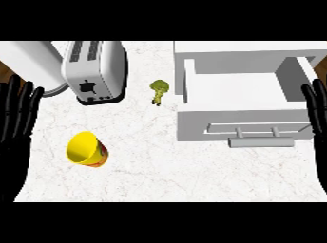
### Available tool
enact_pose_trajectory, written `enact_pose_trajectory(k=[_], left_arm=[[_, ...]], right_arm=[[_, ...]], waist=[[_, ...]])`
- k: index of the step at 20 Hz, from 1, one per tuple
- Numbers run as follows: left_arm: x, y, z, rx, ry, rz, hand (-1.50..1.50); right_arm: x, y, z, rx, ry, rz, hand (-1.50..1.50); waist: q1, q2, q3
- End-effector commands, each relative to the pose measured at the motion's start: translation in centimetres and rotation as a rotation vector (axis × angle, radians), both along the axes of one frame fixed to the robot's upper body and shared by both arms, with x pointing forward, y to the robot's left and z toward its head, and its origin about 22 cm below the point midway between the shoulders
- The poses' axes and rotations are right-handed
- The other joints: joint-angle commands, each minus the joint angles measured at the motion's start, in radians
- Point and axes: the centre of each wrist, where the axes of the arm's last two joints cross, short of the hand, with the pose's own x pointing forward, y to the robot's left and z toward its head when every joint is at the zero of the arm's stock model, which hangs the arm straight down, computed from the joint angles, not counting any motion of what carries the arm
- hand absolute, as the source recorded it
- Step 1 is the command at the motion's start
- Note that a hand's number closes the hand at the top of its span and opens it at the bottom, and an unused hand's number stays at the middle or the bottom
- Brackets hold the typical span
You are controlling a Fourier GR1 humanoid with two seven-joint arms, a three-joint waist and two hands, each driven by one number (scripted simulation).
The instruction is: Pick up the cup, place it into the drawer and close the drawer
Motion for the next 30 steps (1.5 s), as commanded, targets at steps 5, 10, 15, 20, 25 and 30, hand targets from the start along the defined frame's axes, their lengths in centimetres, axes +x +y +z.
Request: enact_pose_trajectory(k=[5,10,15,20,25,30], left_arm=[[0.3,-1.1,-2.2,0.021,-0.024,0.27,-1.5],[-0.1,-4.2,-1.3,-0.225,0.071,0.312,-1.5],[0.1,-5.3,-1.7,-0.223,0.08,0.306,-1.5],[2.2,-4.2,-1.5,-0.23,0.084,0.319,-1.5],[1.9,-3.3,-4.3,-0.239,0.097,0.345,-1.5],[2.5,-5.0,-3.4,-0.235,0.115,0.361,-1.5]], right_arm=[[-0.6,1.4,0.2,0.018,0.018,0.039,-1.5],[0.5,1.3,0.2,0.052,0.11,0.156,-1.5],[0.2,1.6,-0.4,0.063,0.129,0.136,-1.5],[1.4,0.5,-0.1,0.075,0.11,0.136,-1.5],[1.4,0.8,0.1,0.086,0.106,0.142,-1.5],[0.9,0.2,1.1,0.073,0.106,0.136,-1.5]], waist=[[0.008,0.046,-0.024],[0.01,0.045,-0.024],[0.01,0.045,-0.024],[0.009,0.045,-0.024],[0.01,0.046,-0.024],[0.008,0.045,-0.024]])
